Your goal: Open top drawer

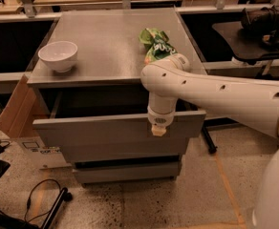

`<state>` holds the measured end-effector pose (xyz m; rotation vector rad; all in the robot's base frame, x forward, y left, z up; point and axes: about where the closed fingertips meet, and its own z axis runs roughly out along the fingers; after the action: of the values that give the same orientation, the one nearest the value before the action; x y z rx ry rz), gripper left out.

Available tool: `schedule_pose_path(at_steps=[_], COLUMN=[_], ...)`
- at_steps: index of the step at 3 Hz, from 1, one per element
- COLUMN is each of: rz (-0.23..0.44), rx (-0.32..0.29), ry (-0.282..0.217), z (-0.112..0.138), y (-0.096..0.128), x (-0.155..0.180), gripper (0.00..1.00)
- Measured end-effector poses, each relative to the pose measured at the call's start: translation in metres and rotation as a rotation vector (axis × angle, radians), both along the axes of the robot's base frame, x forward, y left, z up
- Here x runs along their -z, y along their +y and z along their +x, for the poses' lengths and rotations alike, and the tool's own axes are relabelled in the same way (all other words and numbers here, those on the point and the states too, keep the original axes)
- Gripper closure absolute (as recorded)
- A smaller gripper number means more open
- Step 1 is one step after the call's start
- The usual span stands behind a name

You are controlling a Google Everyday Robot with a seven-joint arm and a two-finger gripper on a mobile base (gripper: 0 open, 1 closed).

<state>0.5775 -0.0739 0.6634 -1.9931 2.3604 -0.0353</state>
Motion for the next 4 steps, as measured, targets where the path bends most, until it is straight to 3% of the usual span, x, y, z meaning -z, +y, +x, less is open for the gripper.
schedule_pose_path(at_steps=[2,4], rz=[0.0,0.0], rx=[0.0,0.0], ry=[0.0,0.0], z=[0.0,0.0], y=[0.0,0.0], x=[-0.0034,-0.009], gripper=[0.6,0.13])
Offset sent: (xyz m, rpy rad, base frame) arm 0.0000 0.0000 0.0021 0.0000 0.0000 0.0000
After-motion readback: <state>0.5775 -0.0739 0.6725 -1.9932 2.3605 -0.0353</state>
